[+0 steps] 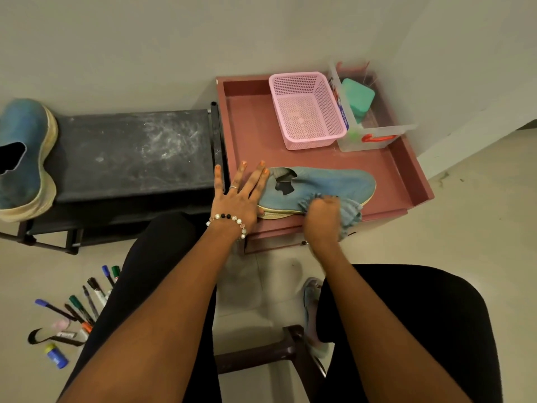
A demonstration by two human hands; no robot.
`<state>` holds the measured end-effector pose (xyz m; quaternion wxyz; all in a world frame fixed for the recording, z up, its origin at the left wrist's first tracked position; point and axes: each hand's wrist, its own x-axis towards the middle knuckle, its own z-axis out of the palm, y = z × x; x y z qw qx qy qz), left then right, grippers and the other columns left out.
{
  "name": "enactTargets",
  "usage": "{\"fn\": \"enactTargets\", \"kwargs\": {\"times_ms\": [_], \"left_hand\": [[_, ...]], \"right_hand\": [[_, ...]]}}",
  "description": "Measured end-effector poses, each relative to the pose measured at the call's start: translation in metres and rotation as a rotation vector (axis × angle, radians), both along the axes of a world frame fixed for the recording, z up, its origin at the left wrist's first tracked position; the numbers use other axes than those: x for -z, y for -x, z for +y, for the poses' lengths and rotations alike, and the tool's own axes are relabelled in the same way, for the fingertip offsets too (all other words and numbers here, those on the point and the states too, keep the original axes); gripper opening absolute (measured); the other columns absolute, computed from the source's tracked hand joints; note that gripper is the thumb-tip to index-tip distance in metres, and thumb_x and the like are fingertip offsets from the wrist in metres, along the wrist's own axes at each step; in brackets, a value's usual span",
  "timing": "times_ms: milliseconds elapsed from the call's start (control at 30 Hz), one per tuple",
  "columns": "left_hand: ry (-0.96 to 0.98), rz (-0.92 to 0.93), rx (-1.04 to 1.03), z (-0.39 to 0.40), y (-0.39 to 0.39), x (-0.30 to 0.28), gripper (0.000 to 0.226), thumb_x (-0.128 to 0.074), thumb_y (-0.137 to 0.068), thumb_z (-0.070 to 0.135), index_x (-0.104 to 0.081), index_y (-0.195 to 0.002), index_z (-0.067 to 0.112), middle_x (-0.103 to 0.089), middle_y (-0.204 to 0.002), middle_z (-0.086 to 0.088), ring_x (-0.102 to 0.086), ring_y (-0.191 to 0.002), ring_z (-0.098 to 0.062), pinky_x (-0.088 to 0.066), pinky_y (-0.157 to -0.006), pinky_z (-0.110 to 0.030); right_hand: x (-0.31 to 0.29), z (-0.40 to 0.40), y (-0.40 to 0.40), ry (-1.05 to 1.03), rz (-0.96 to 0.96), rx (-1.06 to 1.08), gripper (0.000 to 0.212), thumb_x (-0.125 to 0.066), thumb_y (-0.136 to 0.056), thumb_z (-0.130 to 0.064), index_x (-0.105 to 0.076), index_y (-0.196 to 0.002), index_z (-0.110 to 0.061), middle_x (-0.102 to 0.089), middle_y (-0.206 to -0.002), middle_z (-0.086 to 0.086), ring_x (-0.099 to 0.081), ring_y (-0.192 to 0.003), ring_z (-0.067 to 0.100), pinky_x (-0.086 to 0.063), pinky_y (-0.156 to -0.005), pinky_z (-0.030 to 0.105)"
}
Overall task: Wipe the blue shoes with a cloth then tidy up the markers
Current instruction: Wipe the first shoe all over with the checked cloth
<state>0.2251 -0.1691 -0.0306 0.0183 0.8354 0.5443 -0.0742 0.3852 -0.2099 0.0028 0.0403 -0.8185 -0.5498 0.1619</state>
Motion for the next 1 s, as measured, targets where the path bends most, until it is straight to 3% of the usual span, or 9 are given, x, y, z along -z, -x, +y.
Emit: {"fn": "enactTargets", "kwargs": {"times_ms": [100, 267, 333, 400, 533, 667, 767, 900, 1000], "left_hand": [[-0.002, -0.003, -0.008, 0.0, 0.001, 0.0, 0.077, -0.03, -0.099, 0.042, 0.033, -0.14, 0.024, 0.032, -0.153, 0.009, 0.024, -0.143, -0.026, 0.023, -0.101, -0.067], [0.008, -0.012, 0.005, 0.001, 0.001, -0.001, 0.079, -0.031, -0.098, 0.048, 0.03, -0.143, 0.025, 0.032, -0.153, 0.011, 0.024, -0.143, -0.025, 0.026, -0.098, -0.066], [0.009, -0.006, 0.009, 0.001, 0.001, -0.002, 0.079, -0.031, -0.098, 0.048, 0.029, -0.144, 0.024, 0.032, -0.153, 0.01, 0.024, -0.143, -0.026, 0.025, -0.099, -0.066], [0.017, -0.015, 0.007, 0.0, 0.0, -0.002, 0.079, -0.031, -0.098, 0.047, 0.028, -0.145, 0.024, 0.032, -0.153, 0.01, 0.024, -0.143, -0.026, 0.024, -0.099, -0.066], [0.005, -0.033, 0.0, 0.0, 0.001, -0.001, 0.073, -0.026, -0.096, 0.034, 0.028, -0.145, 0.024, 0.031, -0.154, 0.009, 0.024, -0.143, -0.026, 0.022, -0.101, -0.067], [0.001, -0.015, -0.006, 0.0, 0.003, -0.001, 0.085, -0.033, -0.089, 0.011, 0.03, -0.144, 0.025, 0.033, -0.152, 0.01, 0.025, -0.143, -0.026, 0.022, -0.1, -0.067], [0.008, -0.044, -0.006, 0.001, 0.004, 0.0, 0.08, -0.032, -0.092, 0.016, 0.028, -0.145, 0.026, 0.032, -0.153, 0.011, 0.025, -0.143, -0.026, 0.023, -0.099, -0.068], [0.007, -0.071, -0.011, 0.001, 0.002, 0.003, 0.077, -0.032, -0.097, 0.035, 0.028, -0.145, 0.025, 0.031, -0.154, 0.011, 0.025, -0.143, -0.027, 0.025, -0.098, -0.067], [0.003, -0.057, -0.011, 0.001, 0.002, 0.002, 0.08, -0.033, -0.093, 0.019, 0.028, -0.145, 0.025, 0.031, -0.154, 0.01, 0.027, -0.142, -0.027, 0.023, -0.099, -0.068]], "right_hand": [[-0.004, 0.002, 0.043, -0.061, 0.223, 0.023, 0.027, -0.041, -0.092, 0.007, -0.057, -0.113, 0.007, -0.057, -0.107, 0.014, -0.055, -0.1, 0.0, -0.041, -0.084, 0.013], [0.01, -0.007, 0.005, -0.096, 0.145, -0.258, 0.053, -0.054, -0.074, 0.011, -0.06, -0.124, -0.004, -0.061, -0.124, 0.015, -0.049, -0.113, 0.03, -0.036, -0.096, 0.032], [0.009, -0.006, -0.017, 0.011, 0.046, -0.372, 0.054, -0.058, -0.071, 0.01, -0.062, -0.122, -0.006, -0.062, -0.12, 0.016, -0.049, -0.11, 0.031, -0.04, -0.093, 0.034], [0.006, -0.001, -0.022, 0.038, -0.017, -0.309, 0.046, -0.054, -0.074, 0.007, -0.065, -0.116, -0.007, -0.064, -0.111, 0.017, -0.05, -0.105, 0.032, -0.042, -0.087, 0.034], [-0.004, 0.007, 0.019, -0.185, 0.186, -0.061, 0.033, -0.047, -0.076, 0.01, -0.068, -0.1, 0.002, -0.067, -0.097, 0.022, -0.058, -0.095, 0.036, -0.046, -0.083, 0.04], [0.01, -0.001, 0.049, -0.21, 0.216, -0.369, 0.047, -0.044, -0.066, 0.013, -0.063, -0.11, 0.008, -0.063, -0.11, 0.023, -0.052, -0.104, 0.037, -0.043, -0.093, 0.04], [0.009, -0.002, 0.029, -0.15, 0.114, -0.471, 0.05, -0.048, -0.07, 0.01, -0.06, -0.118, 0.006, -0.062, -0.117, 0.023, -0.052, -0.109, 0.037, -0.042, -0.094, 0.039], [0.0, 0.003, 0.016, -0.036, -0.051, -0.417, 0.033, -0.05, -0.078, 0.005, -0.061, -0.109, -0.001, -0.062, -0.112, 0.016, -0.047, -0.108, 0.03, -0.04, -0.085, 0.035], [0.001, 0.011, 0.038, -0.056, 0.011, -0.414, 0.029, -0.049, -0.084, 0.001, -0.062, -0.109, 0.0, -0.062, -0.112, 0.015, -0.048, -0.108, 0.029, -0.039, -0.086, 0.032]]}}
